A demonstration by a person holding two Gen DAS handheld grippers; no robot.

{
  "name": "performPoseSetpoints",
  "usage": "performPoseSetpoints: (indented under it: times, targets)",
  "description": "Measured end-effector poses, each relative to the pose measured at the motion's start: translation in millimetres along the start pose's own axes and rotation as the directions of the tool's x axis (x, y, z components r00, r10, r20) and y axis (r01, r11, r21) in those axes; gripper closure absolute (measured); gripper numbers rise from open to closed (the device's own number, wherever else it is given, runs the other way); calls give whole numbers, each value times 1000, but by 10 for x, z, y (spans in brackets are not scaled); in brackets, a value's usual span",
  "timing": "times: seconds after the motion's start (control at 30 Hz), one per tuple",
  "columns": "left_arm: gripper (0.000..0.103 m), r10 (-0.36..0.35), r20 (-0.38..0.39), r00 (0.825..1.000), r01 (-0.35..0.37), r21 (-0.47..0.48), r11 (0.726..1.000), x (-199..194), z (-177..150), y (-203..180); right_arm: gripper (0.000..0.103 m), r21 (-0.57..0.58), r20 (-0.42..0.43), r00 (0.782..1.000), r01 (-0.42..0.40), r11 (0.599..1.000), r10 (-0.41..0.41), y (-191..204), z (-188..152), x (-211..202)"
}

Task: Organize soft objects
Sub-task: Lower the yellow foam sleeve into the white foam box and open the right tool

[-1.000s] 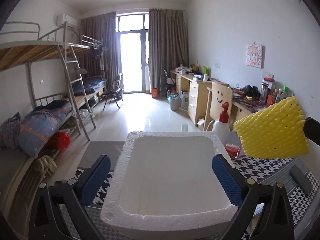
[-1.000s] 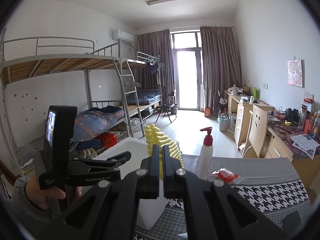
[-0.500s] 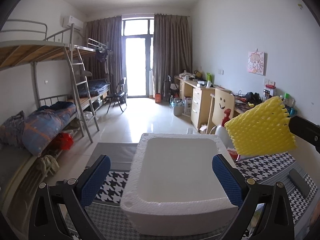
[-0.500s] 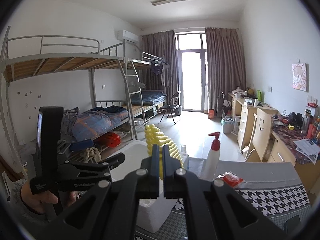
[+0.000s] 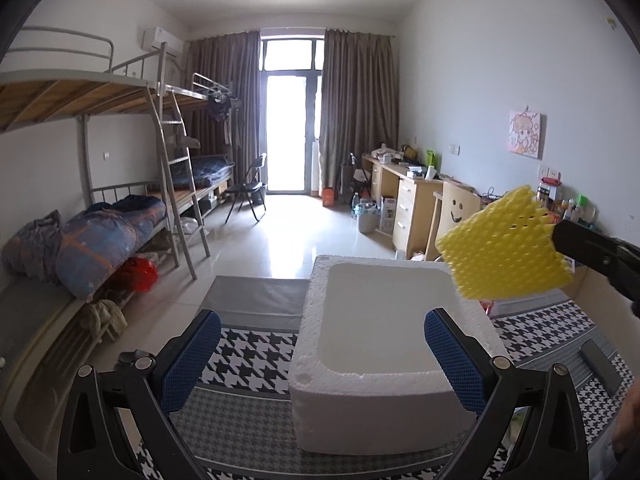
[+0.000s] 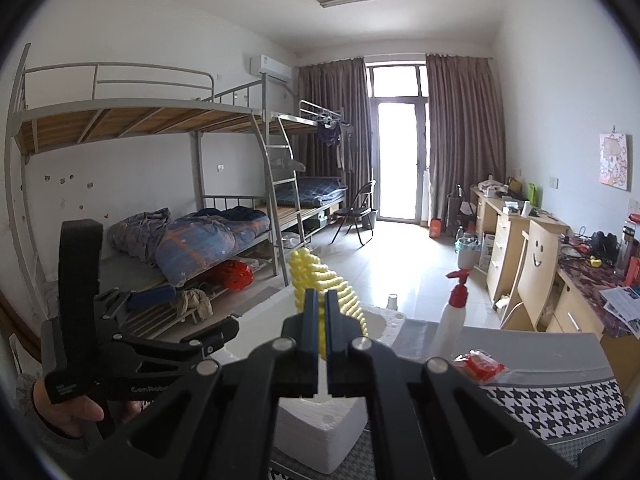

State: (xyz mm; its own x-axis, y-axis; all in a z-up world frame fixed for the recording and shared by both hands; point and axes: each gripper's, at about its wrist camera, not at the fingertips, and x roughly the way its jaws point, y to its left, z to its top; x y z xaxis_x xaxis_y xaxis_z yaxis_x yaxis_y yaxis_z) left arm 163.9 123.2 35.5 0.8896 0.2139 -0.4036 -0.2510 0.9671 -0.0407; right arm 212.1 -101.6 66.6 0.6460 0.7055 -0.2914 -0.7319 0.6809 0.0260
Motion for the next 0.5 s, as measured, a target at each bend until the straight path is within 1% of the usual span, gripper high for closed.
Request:
performPoseSetpoints:
  times: [0.17,0.33,0.5]
  targets:
    - [1,7,8,1000,-7,1,1000,-74,-47,48,99,-12,-6,1000,-13,1000,13,49,11,49]
    - [1,24,20,1000,-24,-20,1000,-145,-77,170,99,-17,-19,1000,-24,1000,24,124,29,116]
    - [1,38,13,999,-38,-21,999,-166,-132,247,99,-15,-40,999,-28,999,27,152,18,199]
